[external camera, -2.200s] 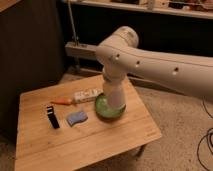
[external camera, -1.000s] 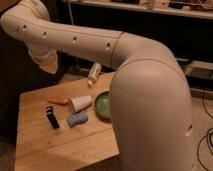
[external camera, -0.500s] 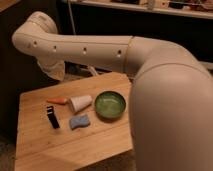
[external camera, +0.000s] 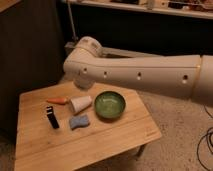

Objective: Place the ceramic cup over the eraser

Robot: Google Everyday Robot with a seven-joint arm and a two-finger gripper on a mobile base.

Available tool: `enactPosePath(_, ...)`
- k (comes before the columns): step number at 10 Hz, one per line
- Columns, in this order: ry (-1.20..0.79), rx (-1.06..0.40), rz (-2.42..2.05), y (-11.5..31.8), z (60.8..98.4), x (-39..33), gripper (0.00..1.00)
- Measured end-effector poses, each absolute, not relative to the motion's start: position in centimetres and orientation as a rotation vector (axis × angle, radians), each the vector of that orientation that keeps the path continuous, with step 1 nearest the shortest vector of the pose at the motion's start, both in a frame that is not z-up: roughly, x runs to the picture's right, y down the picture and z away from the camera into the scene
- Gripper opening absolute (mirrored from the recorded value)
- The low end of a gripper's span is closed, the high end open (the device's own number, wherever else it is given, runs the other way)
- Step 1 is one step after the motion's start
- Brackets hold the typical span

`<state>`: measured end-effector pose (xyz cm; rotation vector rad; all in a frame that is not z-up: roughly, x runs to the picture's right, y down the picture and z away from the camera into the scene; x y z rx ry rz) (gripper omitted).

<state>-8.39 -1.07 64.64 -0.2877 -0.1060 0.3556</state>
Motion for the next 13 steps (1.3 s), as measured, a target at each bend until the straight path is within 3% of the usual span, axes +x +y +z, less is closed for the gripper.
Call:
enactPosePath(4, -0.174, -0.316, 0.302, -1.2, 65.2, -8.3, 0.55)
enactPosePath(7, -0.539, -0.338, 0.181, -4.4, 67.1, -6.4, 0.55)
enactPosePath(10, -0.845, -0.216, -0.055, -6.2, 68.8, -5.0, 0.55)
enactPosePath(13, -1.018, -0.036, -0.203, -7.6, 70.1, -2.0, 0.55)
